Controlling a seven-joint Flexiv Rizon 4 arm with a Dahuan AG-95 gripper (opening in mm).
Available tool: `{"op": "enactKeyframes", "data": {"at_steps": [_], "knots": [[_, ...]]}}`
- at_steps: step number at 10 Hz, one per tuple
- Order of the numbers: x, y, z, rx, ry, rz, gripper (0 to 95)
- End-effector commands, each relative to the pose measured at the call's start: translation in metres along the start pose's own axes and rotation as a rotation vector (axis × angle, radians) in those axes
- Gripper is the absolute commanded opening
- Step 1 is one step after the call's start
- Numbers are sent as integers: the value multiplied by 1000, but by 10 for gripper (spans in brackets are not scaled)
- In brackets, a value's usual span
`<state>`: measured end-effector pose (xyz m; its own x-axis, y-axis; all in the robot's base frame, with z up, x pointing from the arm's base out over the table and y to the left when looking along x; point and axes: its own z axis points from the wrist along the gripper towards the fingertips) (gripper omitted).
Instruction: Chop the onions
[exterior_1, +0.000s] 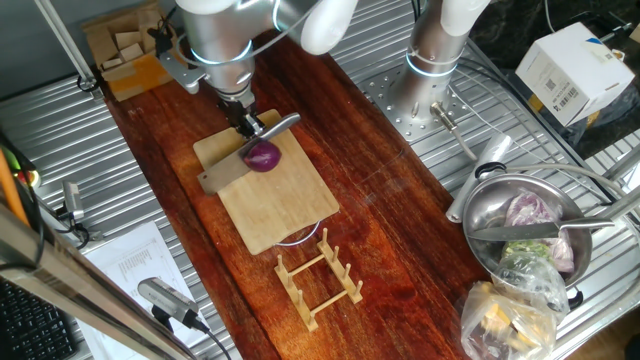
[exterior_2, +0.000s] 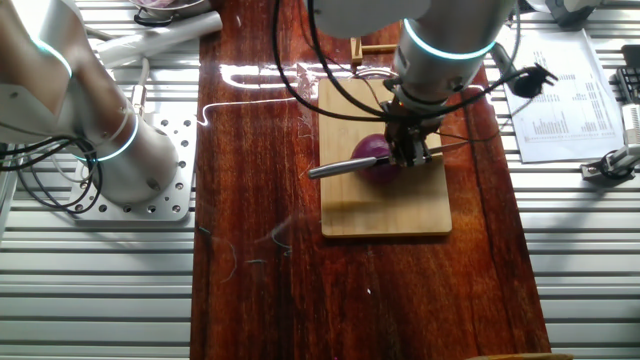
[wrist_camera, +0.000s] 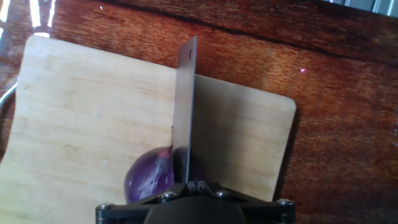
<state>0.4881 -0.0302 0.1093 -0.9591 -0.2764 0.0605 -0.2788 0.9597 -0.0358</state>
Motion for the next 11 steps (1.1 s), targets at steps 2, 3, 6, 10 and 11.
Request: {"op": "enactKeyframes", "data": {"at_steps": [2,3,6,10,11], "knots": [[-1,0,3,4,-3,3,0],[-3,1,6,4,-6,6,0],[-8,9,14,-10,-23,27,0],[-8,14,8,-21,-25,32,0],[-7,14,8,-20,-24,32,0]]}}
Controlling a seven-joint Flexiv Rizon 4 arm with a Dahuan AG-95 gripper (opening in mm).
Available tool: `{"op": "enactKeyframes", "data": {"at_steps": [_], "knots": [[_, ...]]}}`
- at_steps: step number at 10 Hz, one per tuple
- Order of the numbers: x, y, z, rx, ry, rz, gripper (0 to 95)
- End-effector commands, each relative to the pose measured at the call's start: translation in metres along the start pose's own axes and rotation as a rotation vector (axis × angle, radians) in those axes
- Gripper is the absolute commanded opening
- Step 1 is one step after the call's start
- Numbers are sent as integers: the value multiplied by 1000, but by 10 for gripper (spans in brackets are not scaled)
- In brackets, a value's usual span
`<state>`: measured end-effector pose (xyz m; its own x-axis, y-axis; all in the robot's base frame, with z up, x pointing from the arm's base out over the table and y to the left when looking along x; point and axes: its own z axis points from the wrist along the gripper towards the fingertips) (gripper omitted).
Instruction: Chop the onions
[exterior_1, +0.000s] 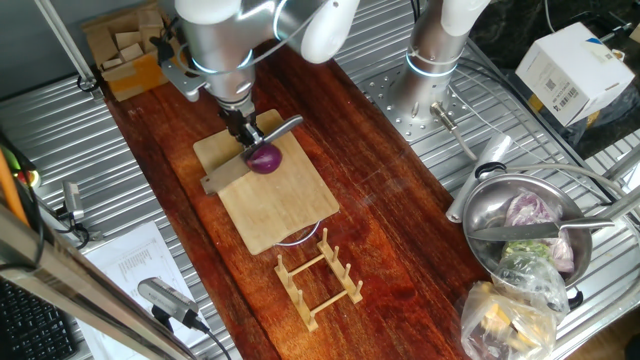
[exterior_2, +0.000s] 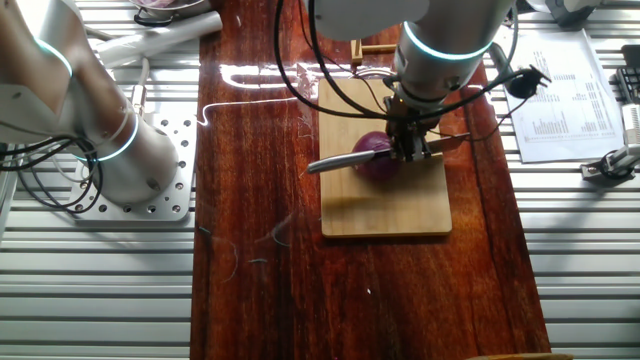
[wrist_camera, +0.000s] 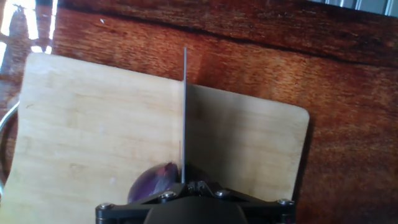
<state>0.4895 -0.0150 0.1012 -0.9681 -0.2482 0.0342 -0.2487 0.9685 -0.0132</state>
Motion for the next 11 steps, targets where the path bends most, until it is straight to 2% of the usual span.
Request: {"op": "enactKeyframes", "data": {"at_steps": [1,2,4,6,7,9,11], "knots": [[-2,0,-1,4,2,1,0],[-3,0,-5,4,4,0,0],[-11,2,-21,0,27,-3,0],[-24,9,-44,-4,47,-13,0],[-25,11,-48,-3,48,-20,0],[-24,13,-49,0,31,-32,0],[-24,4,-43,-1,29,-34,0]]}}
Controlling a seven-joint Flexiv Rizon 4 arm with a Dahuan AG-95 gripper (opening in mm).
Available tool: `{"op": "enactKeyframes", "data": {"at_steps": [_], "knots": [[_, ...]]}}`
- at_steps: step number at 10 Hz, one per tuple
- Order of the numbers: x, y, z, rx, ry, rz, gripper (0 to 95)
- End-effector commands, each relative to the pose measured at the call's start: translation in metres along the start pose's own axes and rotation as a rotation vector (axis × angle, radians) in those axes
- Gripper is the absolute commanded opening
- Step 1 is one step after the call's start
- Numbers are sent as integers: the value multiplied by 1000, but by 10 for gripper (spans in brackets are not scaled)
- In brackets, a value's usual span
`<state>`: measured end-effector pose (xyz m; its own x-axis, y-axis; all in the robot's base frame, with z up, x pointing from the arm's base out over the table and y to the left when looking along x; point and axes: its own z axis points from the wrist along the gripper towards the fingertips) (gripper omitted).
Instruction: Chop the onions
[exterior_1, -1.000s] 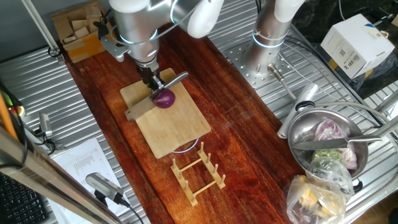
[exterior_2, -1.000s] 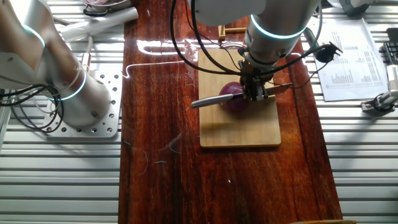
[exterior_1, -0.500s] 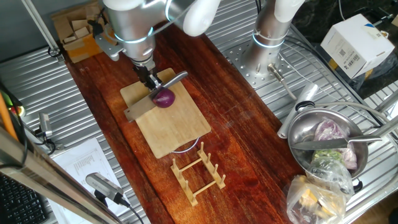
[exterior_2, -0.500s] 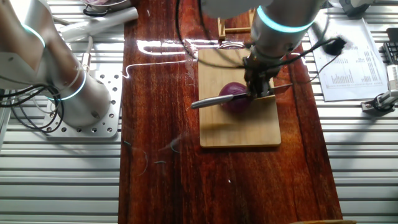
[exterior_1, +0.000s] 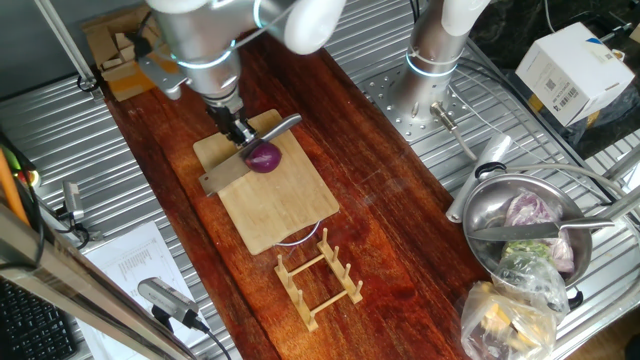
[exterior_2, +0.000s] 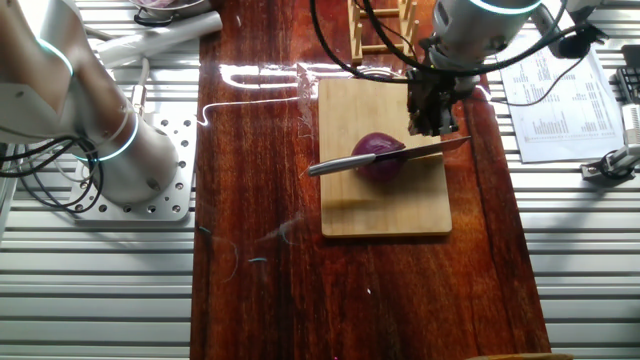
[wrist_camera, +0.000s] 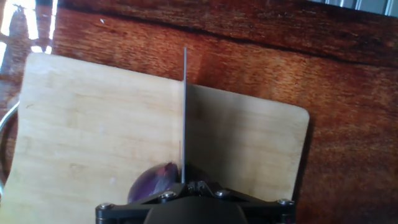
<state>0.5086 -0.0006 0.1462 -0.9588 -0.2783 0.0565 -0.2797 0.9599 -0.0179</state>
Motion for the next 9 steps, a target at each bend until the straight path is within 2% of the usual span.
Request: {"op": "enactKeyframes", "data": {"at_steps": [1,5,9], "knots": [[-1,-11,7,-6,6,-2,0],[9,-15,15,-9,4,7,0],[10,-14,13,-5,-10,11,0]]}}
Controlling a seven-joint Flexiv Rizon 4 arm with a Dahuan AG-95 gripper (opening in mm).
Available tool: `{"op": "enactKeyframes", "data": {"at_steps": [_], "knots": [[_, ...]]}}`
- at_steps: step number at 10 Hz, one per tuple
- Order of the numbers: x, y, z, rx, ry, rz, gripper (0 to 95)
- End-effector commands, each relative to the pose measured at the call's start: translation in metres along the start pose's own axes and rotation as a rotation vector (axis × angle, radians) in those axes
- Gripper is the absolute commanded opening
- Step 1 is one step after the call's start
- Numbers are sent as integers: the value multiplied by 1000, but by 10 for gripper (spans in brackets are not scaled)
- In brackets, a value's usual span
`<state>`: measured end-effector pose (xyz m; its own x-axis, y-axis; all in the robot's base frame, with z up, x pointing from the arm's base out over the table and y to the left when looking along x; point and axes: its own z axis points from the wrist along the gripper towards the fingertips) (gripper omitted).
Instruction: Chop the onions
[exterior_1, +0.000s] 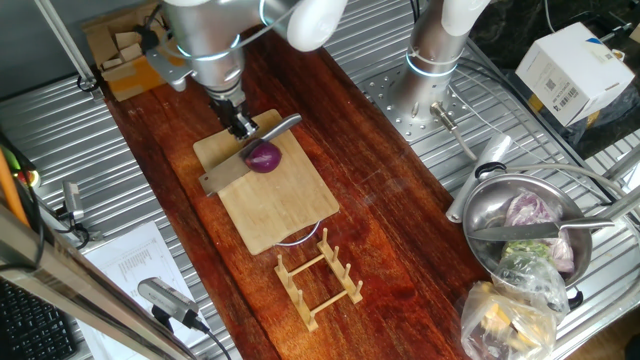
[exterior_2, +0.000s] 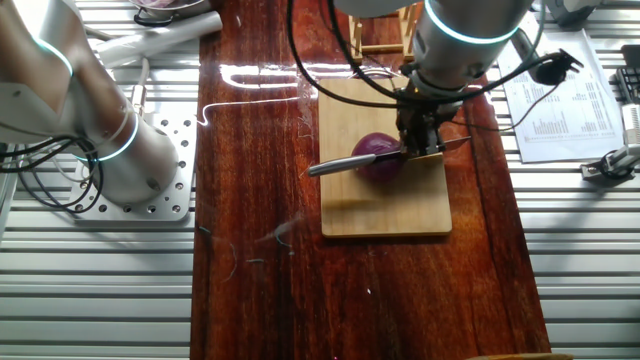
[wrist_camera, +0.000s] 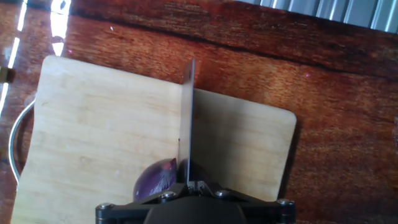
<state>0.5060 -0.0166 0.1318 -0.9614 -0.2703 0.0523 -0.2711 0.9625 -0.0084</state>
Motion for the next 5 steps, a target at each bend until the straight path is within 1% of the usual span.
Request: {"op": "enactKeyframes", "data": {"at_steps": [1,2,3,5], "knots": [[5,1,-4,6,-8,9,0],[5,2,-4,7,-26,21,0],[5,2,-4,8,-32,24,0],[5,2,-4,6,-31,19,0]]}}
